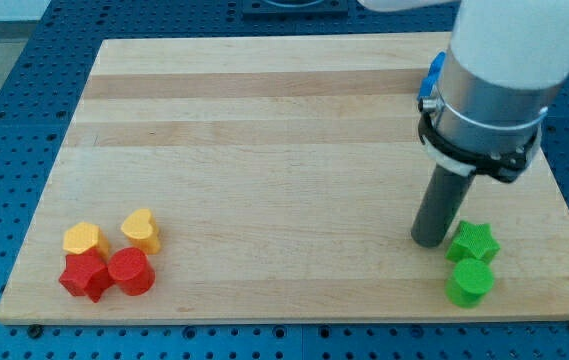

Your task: Point at the green circle

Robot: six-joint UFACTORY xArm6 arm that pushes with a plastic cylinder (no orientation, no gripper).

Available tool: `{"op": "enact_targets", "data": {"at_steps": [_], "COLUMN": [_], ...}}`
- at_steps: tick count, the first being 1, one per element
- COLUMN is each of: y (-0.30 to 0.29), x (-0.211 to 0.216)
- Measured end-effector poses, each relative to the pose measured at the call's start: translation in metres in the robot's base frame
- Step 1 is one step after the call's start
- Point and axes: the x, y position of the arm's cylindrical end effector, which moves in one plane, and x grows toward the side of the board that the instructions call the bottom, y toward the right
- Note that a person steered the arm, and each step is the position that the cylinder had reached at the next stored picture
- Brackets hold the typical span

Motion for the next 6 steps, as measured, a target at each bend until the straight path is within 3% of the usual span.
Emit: {"op": "enact_targets", "data": {"at_steps": [1,2,3,4,6], "y": [0.026,0.111,0.148,0.141,0.075], "x": [-0.037,-0.017,0.070,0.085,0.070]}}
